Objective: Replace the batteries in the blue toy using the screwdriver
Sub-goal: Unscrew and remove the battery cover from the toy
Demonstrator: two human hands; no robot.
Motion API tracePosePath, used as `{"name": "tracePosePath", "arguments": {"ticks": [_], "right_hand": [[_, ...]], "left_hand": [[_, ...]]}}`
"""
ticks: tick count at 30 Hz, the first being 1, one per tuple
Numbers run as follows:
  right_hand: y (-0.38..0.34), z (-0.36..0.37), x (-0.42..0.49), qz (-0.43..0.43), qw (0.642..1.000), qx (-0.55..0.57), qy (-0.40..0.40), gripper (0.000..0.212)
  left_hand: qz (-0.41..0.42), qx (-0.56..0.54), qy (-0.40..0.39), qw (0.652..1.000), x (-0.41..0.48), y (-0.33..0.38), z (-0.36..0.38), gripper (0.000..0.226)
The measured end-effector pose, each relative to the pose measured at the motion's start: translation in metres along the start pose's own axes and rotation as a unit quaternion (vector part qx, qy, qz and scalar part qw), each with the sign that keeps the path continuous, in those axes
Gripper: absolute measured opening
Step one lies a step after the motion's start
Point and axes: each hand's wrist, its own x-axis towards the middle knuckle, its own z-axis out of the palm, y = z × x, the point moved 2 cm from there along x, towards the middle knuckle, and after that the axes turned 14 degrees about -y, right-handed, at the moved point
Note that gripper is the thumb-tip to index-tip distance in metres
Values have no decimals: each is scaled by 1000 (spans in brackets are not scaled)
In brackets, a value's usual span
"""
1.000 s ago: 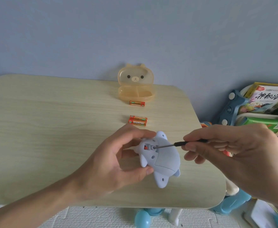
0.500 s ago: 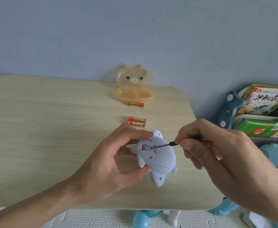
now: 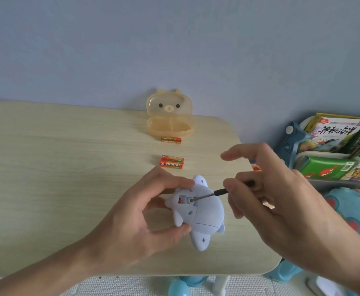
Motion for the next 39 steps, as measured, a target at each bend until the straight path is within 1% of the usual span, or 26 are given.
{"name": "tracePosePath", "arguments": {"ticks": [2,5,6,7,8,10,12,14,17,19,21,22,23,25,27,28,29,31,33,34,35,37,39], "right_hand": [[-2,0,1,15,1000,4,6,13],[-2,1,1,50,996,-41,57,41],[0,2,0,53,994,-52,74,45],[1,2,0,51,994,-57,80,45],[3,3,1,44,994,-50,82,40],[2,3,2,36,997,1,69,29],[1,1,1,28,997,54,37,22],[1,-2,-1,9,998,68,-1,10],[4,-6,-4,4,1000,16,-24,21],[4,-8,-2,0,999,-37,-20,21],[3,-8,1,-6,997,-80,-9,37],[2,-8,2,-16,995,-99,-3,39],[0,-8,3,-22,995,-102,2,33],[-2,-7,4,-23,998,-62,6,20],[0,-6,3,-28,999,-32,2,12],[1,-6,2,-31,999,-28,5,13],[1,-6,2,-30,999,-36,12,20],[5,-5,3,-19,995,-100,13,41],[11,-2,7,-9,985,-169,-15,59],[14,-2,8,-6,983,-181,-26,63],[17,-6,9,-6,984,-176,-25,62],[26,-18,12,14,992,-122,11,54],[47,-28,19,59,996,-64,31,38]], "left_hand": [[0,0,-1,1000,0,0,0,56],[0,6,-4,1000,-1,-1,0,55],[-2,4,-4,1000,0,-1,-1,55],[-5,-2,-4,1000,0,-2,-1,55],[-7,-7,-3,1000,0,-2,-1,55],[-7,-13,3,1000,0,-2,-1,55],[-5,-16,9,1000,1,-3,-2,54],[-6,-20,10,1000,1,-4,-3,54],[-4,-17,9,1000,2,-3,-3,54],[-3,-10,6,1000,2,-3,-1,53],[-3,-9,5,1000,1,-3,-1,53],[-4,-9,6,1000,1,-3,-1,53],[-3,-8,8,1000,1,-3,-2,53],[0,-6,10,1000,1,-2,-2,53],[1,-6,10,1000,1,-2,-2,52],[-1,-6,10,1000,1,-2,-2,52],[-3,-6,10,1000,1,-3,-2,52],[-3,-6,9,1000,1,-3,-2,53],[-3,-4,7,1000,0,-3,-2,53],[-5,-6,7,1000,1,-3,-2,53],[-7,-10,6,1000,1,-4,-3,53],[-10,-21,9,1000,1,-4,-4,53],[-12,-33,12,999,2,-6,-4,53]]}}
